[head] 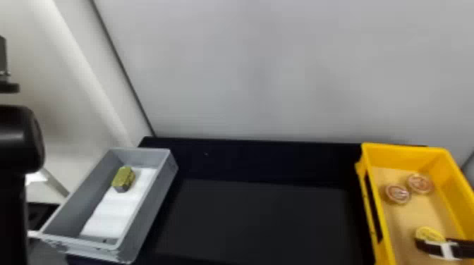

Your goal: Pick up the round yellow can and place it in the yellow rectangular box

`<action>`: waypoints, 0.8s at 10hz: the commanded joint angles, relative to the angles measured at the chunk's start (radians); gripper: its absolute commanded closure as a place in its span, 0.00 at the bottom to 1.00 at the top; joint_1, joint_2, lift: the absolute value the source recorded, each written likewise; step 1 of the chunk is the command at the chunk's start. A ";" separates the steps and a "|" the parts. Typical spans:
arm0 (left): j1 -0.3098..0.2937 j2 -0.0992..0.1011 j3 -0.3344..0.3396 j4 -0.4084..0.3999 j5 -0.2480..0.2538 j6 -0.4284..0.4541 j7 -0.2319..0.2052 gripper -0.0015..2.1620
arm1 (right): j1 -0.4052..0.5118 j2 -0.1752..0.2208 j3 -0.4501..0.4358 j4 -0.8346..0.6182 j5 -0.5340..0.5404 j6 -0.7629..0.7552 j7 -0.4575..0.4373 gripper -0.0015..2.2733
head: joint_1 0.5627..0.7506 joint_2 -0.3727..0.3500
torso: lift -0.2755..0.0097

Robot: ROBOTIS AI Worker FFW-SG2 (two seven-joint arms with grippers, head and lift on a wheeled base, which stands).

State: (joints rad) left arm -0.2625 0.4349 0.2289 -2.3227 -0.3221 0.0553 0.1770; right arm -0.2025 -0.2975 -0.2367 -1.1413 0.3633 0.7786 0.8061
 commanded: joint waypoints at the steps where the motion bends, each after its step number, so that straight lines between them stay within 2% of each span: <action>1: 0.003 0.003 0.004 0.000 0.000 -0.002 0.000 0.04 | 0.000 -0.002 0.023 -0.046 -0.004 0.018 0.032 0.00 | 0.75 0.78 | 0.96; 2: 0.005 0.004 0.006 -0.001 0.000 -0.002 0.000 0.04 | 0.009 -0.003 0.023 -0.144 -0.004 0.047 0.059 0.06 | 0.75 0.78 | 0.96; 3: 0.006 0.004 0.006 -0.003 0.000 -0.002 0.000 0.04 | 0.023 -0.006 0.031 -0.336 -0.001 0.107 0.050 0.22 | 0.75 0.78 | 0.96; 5: 0.005 0.004 0.001 -0.003 0.000 0.001 -0.002 0.04 | -0.029 -0.011 0.050 -0.644 0.040 0.239 0.032 0.19 | 0.75 0.78 | 0.96; 7: 0.005 0.001 0.001 -0.004 0.000 0.003 0.000 0.04 | -0.126 -0.014 0.123 -0.888 0.220 0.334 0.032 0.17 | 0.75 0.78 | 0.96; 8: 0.003 -0.004 0.003 -0.004 0.000 0.003 0.000 0.04 | -0.163 -0.011 0.157 -0.991 0.286 0.325 -0.014 0.17 | 0.75 0.78 | 0.96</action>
State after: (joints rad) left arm -0.2575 0.4357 0.2304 -2.3268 -0.3221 0.0574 0.1761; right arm -0.3008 -0.3105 -0.1330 -1.9708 0.5320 1.0877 0.8243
